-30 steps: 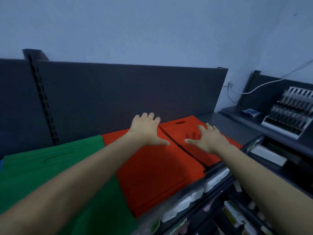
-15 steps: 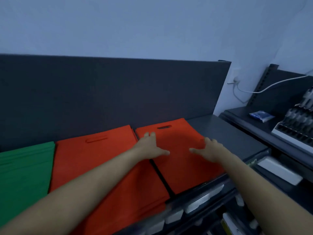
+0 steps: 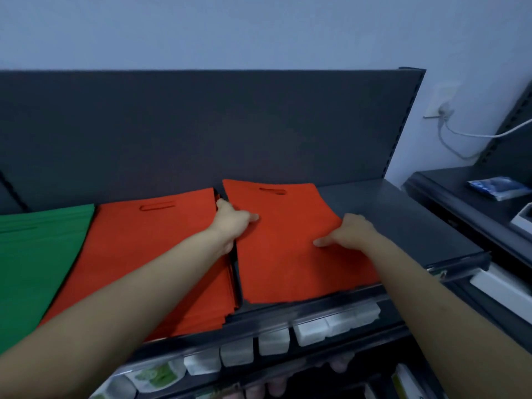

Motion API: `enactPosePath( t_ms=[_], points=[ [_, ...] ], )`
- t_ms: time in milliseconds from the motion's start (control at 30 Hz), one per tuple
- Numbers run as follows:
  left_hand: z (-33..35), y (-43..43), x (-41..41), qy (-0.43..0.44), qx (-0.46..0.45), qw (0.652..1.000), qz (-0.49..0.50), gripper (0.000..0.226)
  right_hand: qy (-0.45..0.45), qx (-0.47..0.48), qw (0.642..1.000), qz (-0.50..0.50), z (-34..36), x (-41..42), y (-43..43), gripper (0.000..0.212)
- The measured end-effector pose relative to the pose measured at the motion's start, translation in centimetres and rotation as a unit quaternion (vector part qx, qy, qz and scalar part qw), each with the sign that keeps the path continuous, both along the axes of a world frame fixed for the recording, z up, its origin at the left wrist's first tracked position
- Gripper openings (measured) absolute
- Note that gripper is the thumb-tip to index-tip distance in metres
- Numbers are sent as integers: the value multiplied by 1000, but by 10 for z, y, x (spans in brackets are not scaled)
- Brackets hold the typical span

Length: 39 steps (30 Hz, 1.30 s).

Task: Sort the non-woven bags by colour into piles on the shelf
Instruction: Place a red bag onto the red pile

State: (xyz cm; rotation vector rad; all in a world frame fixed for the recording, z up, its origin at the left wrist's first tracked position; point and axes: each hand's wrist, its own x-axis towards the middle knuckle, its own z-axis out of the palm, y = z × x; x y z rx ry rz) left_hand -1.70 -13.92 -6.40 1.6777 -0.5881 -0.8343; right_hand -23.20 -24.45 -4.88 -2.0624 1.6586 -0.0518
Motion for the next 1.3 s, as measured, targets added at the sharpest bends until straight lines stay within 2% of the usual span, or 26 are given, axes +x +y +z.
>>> enactPosePath(
  t_ms=[100, 167, 233, 333, 400, 500, 600, 667, 800, 900, 1000, 1167, 1300],
  points=[
    [20, 3, -6, 22, -46, 995, -82, 53, -67, 33, 997, -23, 2, -2, 0, 68],
    [38, 7, -12, 28, -58, 987, -149, 57, -109, 45, 992, -39, -1, -2, -1, 62],
    [49, 10, -24, -44, -52, 970, -233, 74, -139, 42, 988, -43, -5, 2, -4, 59],
    [42, 7, -37, -173, -29, 932, -319, 106, -205, 53, 976, -45, -4, 13, 3, 27],
    [37, 8, -37, -231, -2, 915, -332, 112, -234, 53, 970, -43, -6, 21, 6, 25],
    [30, 14, -31, -291, 66, 904, -306, 105, -269, 53, 960, -50, -9, 30, 15, 23],
    [29, 20, -28, -323, 98, 891, -304, 102, -322, 101, 940, -53, -7, 35, 20, 17],
    [35, 24, -27, -306, 70, 902, -295, 98, -351, 120, 927, -50, -4, 35, 23, 15],
    [50, 31, -12, -130, -49, 968, -208, 86, -356, 50, 933, -29, 15, 33, 21, 29],
    [69, 48, 13, -24, -99, 987, -127, 70, -398, 18, 916, -50, 53, 26, 27, 29],
    [83, 74, 43, 58, -130, 985, -100, 45, -452, 44, 889, -61, 90, 23, 43, 23],
    [86, 134, 84, 12, -122, 989, -81, 25, -484, 111, 866, -55, 97, 60, 97, 21],
    [69, 179, 130, -85, -58, 993, -54, 36, -444, 119, 887, -44, 76, 104, 145, 16]
  ],
)
